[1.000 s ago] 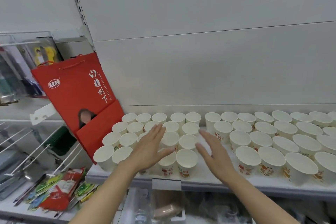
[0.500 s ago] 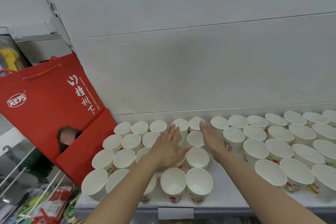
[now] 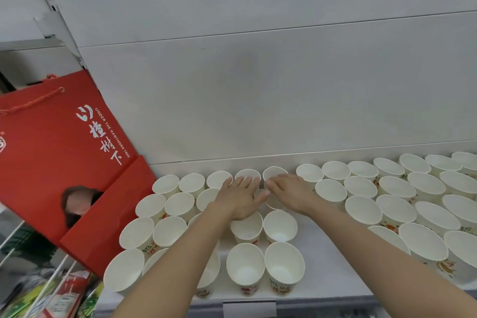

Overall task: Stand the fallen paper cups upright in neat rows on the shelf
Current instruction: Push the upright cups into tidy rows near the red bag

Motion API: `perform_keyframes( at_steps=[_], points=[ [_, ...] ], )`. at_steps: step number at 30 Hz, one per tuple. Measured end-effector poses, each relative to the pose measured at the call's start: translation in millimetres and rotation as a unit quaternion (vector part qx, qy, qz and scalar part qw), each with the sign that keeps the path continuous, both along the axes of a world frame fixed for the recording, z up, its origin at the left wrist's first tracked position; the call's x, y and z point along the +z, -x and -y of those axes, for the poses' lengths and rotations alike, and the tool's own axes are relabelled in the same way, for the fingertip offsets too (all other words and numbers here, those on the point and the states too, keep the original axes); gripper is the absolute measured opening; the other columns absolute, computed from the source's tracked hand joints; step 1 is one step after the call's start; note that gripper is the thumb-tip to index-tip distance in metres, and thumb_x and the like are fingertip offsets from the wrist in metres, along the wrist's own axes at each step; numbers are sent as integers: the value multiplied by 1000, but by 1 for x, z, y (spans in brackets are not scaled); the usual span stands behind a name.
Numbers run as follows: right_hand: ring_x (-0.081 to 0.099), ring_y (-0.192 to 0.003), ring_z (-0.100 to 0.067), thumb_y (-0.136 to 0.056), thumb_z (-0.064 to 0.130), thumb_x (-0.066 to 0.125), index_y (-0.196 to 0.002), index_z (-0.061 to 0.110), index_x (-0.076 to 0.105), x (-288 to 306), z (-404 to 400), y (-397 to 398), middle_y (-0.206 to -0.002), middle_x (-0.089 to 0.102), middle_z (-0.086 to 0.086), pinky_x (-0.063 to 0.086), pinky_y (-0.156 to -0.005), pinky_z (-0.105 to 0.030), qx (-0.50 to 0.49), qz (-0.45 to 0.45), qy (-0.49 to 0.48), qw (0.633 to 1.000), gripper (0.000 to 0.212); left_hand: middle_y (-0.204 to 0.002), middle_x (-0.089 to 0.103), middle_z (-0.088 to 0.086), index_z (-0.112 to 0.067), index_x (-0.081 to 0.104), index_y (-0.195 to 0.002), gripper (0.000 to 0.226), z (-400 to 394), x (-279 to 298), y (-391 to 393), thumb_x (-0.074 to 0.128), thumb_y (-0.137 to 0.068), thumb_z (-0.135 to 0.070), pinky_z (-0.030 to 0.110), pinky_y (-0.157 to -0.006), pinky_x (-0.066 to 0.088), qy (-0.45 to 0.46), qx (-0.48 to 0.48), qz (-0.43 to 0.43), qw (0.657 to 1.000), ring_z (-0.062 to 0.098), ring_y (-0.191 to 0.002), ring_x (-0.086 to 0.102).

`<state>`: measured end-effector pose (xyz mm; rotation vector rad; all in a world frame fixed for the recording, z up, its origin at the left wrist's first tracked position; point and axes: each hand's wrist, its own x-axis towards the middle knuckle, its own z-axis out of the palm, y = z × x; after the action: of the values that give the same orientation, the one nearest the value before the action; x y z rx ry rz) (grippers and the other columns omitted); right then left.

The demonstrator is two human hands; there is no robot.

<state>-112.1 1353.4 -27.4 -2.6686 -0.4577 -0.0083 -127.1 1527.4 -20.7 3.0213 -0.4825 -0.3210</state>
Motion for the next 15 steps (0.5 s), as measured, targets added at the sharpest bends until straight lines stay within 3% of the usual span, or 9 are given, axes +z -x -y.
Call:
perform_keyframes(
  at_steps=[5, 8, 10, 12, 13, 15],
  points=[
    [50, -102, -23, -102, 38, 26, -83, 29, 52, -1, -1, -4, -85, 56, 3, 30, -94, -38, 5, 0, 62, 998, 33, -162, 9, -3, -23, 12, -153, 64, 0, 1, 1, 12, -100, -57, 41, -120, 2, 25, -2, 20, 999, 15, -149, 3],
    [52, -97, -23, -101, 42, 25, -75, 34, 50, 4, -2, -5, -82, 55, 6, 32, -93, -41, 17, -7, 66, 998, 38, -163, 5, -3, -25, 10, -154, 63, -8, 11, 10, 13, -100, -57, 39, -121, 1, 59, 11, 36, 998, 13, -149, -1],
    [53, -97, -24, -101, 42, 28, -71, 40, 48, 10, 2, 1, -85, 56, 8, 35, -88, -41, 15, 2, -2, 1000, 36, -163, -1, -2, -24, 5, -155, 65, -16, 18, 28, 14, -99, -57, 37, -121, -2, 77, 25, 49, 995, 12, -149, -6],
    [49, -114, -22, -101, 43, 32, -104, 40, 60, 8, 11, 16, -114, 61, 5, 34, -97, -38, 0, 21, -97, 995, 29, -162, -9, -4, -25, -1, -155, 67, -22, 21, 60, 16, -99, -57, 33, -120, -6, 99, 40, 58, 993, 10, -148, -12],
    [41, -126, -19, -101, 44, 34, -124, 32, 57, 6, 16, 28, -131, 54, 4, 29, -105, -33, -5, 23, -129, 991, 35, -161, -15, -5, -25, -5, -155, 69, -23, 21, 80, 17, -98, -59, 31, -120, -9, 104, 43, 55, 992, 9, -147, -16],
    [23, -141, -12, -97, 50, 35, -141, 22, 43, -4, 23, 59, -150, 35, 6, 14, -113, -26, -19, 5, -178, 984, 53, -158, -23, -8, -27, -10, -154, 75, -18, 15, 117, 18, -95, -65, 31, -119, -12, 92, 42, 43, 994, 8, -145, -22]
  ],
)
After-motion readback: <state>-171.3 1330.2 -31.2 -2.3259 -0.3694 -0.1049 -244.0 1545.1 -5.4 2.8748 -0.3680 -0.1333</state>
